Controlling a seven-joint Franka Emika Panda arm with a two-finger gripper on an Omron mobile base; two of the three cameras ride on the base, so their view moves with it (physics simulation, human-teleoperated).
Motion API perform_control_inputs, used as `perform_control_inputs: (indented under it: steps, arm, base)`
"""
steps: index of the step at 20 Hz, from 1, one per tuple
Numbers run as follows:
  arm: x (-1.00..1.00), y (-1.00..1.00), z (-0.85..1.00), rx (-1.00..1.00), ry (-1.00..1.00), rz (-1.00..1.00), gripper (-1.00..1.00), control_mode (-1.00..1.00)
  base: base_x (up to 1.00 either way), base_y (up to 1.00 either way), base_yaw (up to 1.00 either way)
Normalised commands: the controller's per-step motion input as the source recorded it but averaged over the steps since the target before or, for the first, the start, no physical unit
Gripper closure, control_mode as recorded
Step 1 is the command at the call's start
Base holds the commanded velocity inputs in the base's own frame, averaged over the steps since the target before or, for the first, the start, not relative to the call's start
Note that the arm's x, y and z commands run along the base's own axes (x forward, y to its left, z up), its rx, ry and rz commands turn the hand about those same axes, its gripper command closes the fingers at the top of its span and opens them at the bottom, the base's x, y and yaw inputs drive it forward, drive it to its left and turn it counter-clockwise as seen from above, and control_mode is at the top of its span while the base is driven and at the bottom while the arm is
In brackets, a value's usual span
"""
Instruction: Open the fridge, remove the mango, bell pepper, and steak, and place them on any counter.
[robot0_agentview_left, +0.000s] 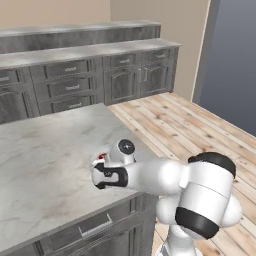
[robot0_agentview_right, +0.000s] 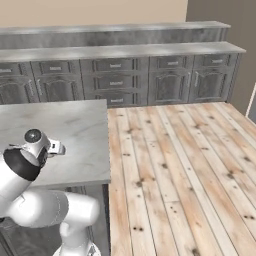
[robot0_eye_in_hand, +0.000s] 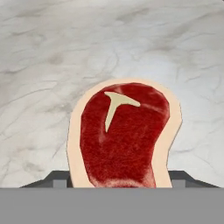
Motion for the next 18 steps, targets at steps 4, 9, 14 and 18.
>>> perform_control_inputs:
  steps: [4, 9, 14, 18]
  arm:
    - [0.61, 0.23, -0.24, -0.01, 0.06, 0.00, 1.00, -1.00]
    - [0.52, 0.32, -0.17, -0.04, 0.04, 0.00, -1.00, -1.00]
    - [0.20, 0.24, -0.02, -0.07, 0.01, 0.00, -1.00, -1.00]
    - [0.10, 0.15, 0.17, -0.05, 0.00, -0.02, -1.00, -1.00]
  base:
    - [0.00, 0.00, 0.00]
    - [0.00, 0.00, 0.00]
    - [0.00, 0.00, 0.00]
    - [0.00, 0.00, 0.00]
